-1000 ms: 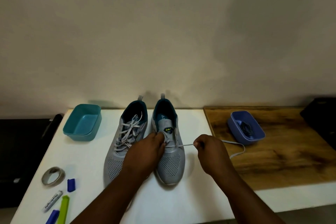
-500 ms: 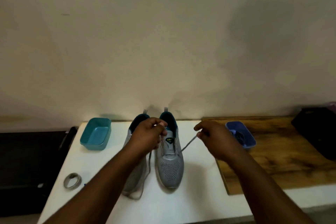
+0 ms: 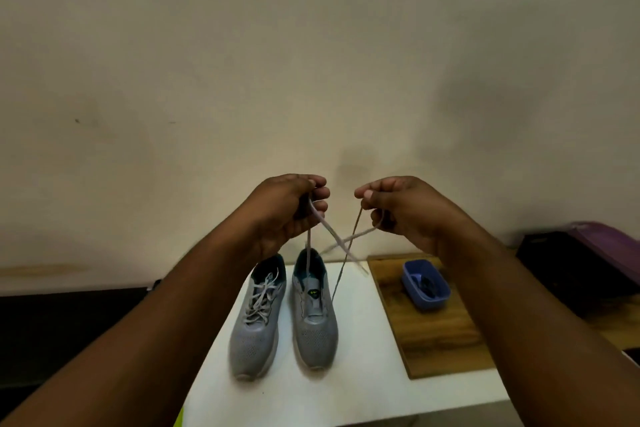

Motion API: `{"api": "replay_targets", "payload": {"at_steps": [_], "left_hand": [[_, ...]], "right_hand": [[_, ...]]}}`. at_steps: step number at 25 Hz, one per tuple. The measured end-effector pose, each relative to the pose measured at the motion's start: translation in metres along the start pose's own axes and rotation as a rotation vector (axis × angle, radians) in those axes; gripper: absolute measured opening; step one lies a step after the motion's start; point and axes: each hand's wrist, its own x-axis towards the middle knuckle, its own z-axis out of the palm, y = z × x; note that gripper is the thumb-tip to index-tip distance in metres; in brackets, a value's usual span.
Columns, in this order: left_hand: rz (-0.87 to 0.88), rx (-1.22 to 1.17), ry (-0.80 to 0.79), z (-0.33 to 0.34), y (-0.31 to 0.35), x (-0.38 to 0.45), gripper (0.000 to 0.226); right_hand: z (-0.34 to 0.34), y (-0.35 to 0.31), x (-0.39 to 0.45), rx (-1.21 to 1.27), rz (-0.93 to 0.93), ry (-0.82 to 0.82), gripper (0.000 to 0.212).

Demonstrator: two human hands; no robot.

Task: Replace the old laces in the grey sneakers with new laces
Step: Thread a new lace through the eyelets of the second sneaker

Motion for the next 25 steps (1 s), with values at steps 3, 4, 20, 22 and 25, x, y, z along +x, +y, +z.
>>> {"api": "replay_targets", "payload": {"at_steps": [3, 4, 20, 22, 25], "left_hand": [[0.036, -0.004, -0.020, 0.012, 0.029, -0.024, 0.026], [0.053, -0.008, -0.030, 0.014, 0.036, -0.030, 0.026], [0.530, 0.608, 0.093, 0.021, 0.067, -0.069, 0.025], [0.577, 0.622, 0.128, 0.022, 0.064, -0.065, 0.026], [0.539, 0.495, 0.070, 0.030, 0.063, -0.065, 0.022]], "right_hand": [[-0.003, -0.034, -0.021, 0.229, 0.030, -0.048, 0.023], [-0.003, -0.043, -0.028, 0.276, 0.032, -0.074, 0.025], [0.025, -0.078, -0.070, -0.155, -0.447, 0.170, 0.021], [0.032, -0.073, -0.068, -0.237, -0.551, 0.219, 0.021], [0.037, -0.070, -0.066, -0.316, -0.651, 0.271, 0.020]]}}
